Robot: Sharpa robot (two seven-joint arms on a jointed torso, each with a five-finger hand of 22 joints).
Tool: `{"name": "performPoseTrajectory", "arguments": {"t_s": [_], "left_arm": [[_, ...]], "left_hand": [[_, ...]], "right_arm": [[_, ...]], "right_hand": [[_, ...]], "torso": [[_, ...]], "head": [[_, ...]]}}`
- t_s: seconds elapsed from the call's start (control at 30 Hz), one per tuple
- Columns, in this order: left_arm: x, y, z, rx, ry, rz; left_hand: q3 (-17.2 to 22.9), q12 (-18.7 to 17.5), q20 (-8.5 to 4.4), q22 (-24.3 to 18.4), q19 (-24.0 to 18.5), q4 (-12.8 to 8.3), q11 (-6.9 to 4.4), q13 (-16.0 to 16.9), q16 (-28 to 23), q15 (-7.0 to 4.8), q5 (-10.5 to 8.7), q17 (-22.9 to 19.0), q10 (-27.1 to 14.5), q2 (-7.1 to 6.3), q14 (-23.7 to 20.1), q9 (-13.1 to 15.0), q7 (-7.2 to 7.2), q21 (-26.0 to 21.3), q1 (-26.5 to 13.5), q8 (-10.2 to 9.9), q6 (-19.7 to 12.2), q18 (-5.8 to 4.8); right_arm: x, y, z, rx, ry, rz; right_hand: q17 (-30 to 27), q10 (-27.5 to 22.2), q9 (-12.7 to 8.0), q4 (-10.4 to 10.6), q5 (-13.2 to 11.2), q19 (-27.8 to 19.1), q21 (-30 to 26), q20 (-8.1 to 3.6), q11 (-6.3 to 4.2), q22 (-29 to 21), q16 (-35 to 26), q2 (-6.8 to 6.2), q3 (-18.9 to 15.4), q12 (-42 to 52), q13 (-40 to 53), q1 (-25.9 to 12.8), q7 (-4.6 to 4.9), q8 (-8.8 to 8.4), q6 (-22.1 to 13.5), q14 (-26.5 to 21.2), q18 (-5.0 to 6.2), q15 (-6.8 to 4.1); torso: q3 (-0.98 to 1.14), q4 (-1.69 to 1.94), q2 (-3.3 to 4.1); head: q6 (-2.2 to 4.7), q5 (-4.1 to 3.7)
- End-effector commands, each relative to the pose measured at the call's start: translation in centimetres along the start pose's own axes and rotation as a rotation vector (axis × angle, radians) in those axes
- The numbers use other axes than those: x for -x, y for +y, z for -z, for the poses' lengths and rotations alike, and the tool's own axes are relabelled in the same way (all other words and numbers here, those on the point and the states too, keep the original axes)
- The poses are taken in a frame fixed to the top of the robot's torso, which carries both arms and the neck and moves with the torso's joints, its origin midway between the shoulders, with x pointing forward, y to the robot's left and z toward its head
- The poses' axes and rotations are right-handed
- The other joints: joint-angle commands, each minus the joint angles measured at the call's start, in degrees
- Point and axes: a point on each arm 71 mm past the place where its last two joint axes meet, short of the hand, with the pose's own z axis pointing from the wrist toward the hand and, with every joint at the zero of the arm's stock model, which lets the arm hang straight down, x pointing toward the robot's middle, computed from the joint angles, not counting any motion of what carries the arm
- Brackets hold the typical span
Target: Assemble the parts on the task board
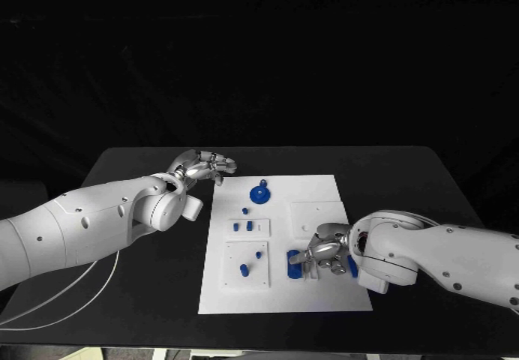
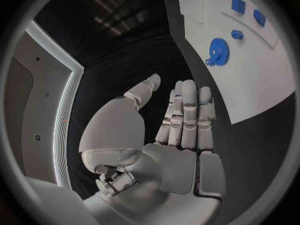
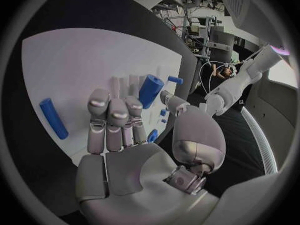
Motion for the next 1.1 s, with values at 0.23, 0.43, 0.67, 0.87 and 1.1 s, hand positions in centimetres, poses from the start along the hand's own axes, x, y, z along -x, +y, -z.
{"name": "performPoseTrajectory", "arguments": {"t_s": [0.23,0.43,0.67,0.87,1.1], "left_arm": [[-0.2,-0.1,0.0,-0.002,0.014,0.009],[-0.2,-0.1,0.0,-0.002,0.014,0.009],[-0.1,-0.1,0.0,-0.002,0.013,0.009],[-0.2,-0.1,0.0,-0.002,0.014,0.009],[-0.2,-0.1,0.0,-0.002,0.014,0.009]], "left_hand": [[0.05,-0.12,-0.59,0.07,0.24,0.32,0.13,-0.08,-0.19,0.35,0.04,0.11,-0.13,-0.04,0.05,-0.10,0.28,-0.19,-0.63,0.33,-0.31,1.09],[0.05,-0.12,-0.59,0.08,0.24,0.33,0.13,-0.08,-0.19,0.35,0.03,0.11,-0.14,-0.05,0.05,-0.11,0.28,-0.20,-0.62,0.33,-0.32,1.10],[0.06,-0.12,-0.59,0.09,0.24,0.34,0.13,-0.08,-0.19,0.35,0.02,0.12,-0.15,-0.05,0.05,-0.11,0.28,-0.20,-0.61,0.33,-0.33,1.10],[0.07,-0.12,-0.59,0.10,0.24,0.34,0.13,-0.08,-0.20,0.35,0.01,0.12,-0.15,-0.06,0.05,-0.12,0.28,-0.21,-0.60,0.33,-0.34,1.11],[0.07,-0.12,-0.59,0.12,0.24,0.35,0.13,-0.08,-0.20,0.35,0.00,0.13,-0.15,-0.05,0.04,-0.13,0.28,-0.22,-0.60,0.34,-0.35,1.11]], "right_arm": [[-0.1,-0.2,0.0,0.015,-0.012,0.022],[-0.6,0.2,0.4,0.101,0.024,0.054],[-0.9,0.0,1.0,0.133,0.045,0.059],[-0.9,-0.1,1.1,0.129,0.051,0.065],[-0.8,-0.1,1.0,0.122,0.038,0.073]], "right_hand": [[0.07,-0.43,0.01,-0.27,-0.21,-0.12,0.13,-0.53,0.06,0.49,-0.35,-0.22,-0.49,-0.22,0.10,0.29,-0.01,-0.29,-0.38,-0.10,3.41,-0.24],[0.12,-0.49,0.21,-2.77,-0.20,-0.17,0.07,-0.75,0.06,0.43,-0.49,-0.83,-1.13,-0.23,0.17,3.13,0.00,-0.31,-0.51,-0.15,3.41,-0.27],[0.20,-0.52,0.34,-5.56,-0.01,-0.29,-0.10,-0.64,0.10,0.34,-0.64,-0.43,-3.06,-0.27,0.23,5.17,0.03,-0.38,-0.47,-0.12,3.41,-0.22],[0.25,-0.48,0.35,-6.96,0.11,-0.33,-0.18,-0.56,0.07,0.31,-0.72,0.09,-4.00,-0.32,0.21,5.93,0.01,-0.43,-0.32,-0.11,3.41,-0.24],[0.30,-0.39,0.33,-7.89,0.09,-0.29,-0.22,-0.51,0.04,0.28,-0.77,1.09,-4.34,-0.35,0.19,6.55,-0.03,-0.48,-0.16,-0.08,3.41,-0.26]], "torso": [[0.03,-0.05,0.01],[0.05,-0.02,0.04],[0.07,-0.03,0.00],[0.04,-0.07,-0.01],[0.03,0.00,0.03]], "head": [[0.01,0.19],[0.14,0.12],[0.21,0.21],[0.23,0.15],[0.24,0.05]]}}
